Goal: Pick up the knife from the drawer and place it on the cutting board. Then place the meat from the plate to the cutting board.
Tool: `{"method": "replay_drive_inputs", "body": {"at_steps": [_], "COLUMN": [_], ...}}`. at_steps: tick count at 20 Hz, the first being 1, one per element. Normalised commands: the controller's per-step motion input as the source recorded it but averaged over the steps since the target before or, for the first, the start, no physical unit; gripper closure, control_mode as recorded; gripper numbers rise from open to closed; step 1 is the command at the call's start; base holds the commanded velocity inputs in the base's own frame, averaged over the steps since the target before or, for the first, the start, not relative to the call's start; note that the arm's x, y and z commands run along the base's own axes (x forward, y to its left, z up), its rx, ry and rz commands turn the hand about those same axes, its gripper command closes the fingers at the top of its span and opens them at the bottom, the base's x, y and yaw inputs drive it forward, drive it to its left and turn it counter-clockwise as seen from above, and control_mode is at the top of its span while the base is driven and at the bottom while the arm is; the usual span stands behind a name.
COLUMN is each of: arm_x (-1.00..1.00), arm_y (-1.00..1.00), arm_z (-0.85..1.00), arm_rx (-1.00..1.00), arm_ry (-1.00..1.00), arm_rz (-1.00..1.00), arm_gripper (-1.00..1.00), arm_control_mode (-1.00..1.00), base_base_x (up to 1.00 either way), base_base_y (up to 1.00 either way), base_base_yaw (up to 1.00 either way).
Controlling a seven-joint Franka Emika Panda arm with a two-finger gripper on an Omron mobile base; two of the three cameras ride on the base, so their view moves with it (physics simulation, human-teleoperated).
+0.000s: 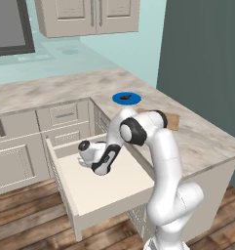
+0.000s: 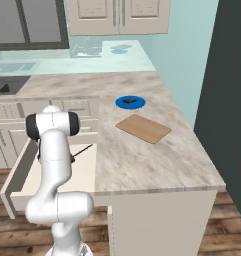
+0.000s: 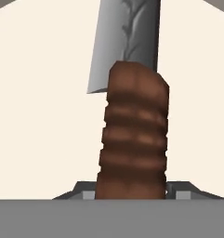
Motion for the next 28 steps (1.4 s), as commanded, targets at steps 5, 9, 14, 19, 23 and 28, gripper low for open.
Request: {"method": "replay_drive_inputs", "body": {"at_steps": [5, 9, 14, 19, 23, 28], "arm_x": [0.00, 0.00, -0.01, 0.00, 0.00, 0.00], "arm_y": [0.15, 0.06, -0.01, -0.38, -0.60, -0.47], "arm_z": [0.81, 1.00, 1.00, 0.66, 0.34, 0.21], "arm_rx": [0.00, 0.00, 0.00, 0.00, 0.08, 0.09], "arm_ry": [0.00, -0.04, -0.11, -0.16, -0.17, -0.14], "arm_rz": [-0.01, -0.03, -0.08, -0.11, -0.09, -0.02], "arm_gripper": [1.00, 1.00, 1.00, 1.00, 1.00, 1.00], "arm_control_mode": [-1.00, -1.00, -1.00, -1.00, -1.00, -1.00], "base_base_x": [0.00, 0.00, 0.00, 0.00, 0.00, 0.00], "base_base_y": [0.00, 0.00, 0.00, 0.00, 0.00, 0.00], "base_base_yaw": [0.00, 0.00, 0.00, 0.00, 0.00, 0.00]}}
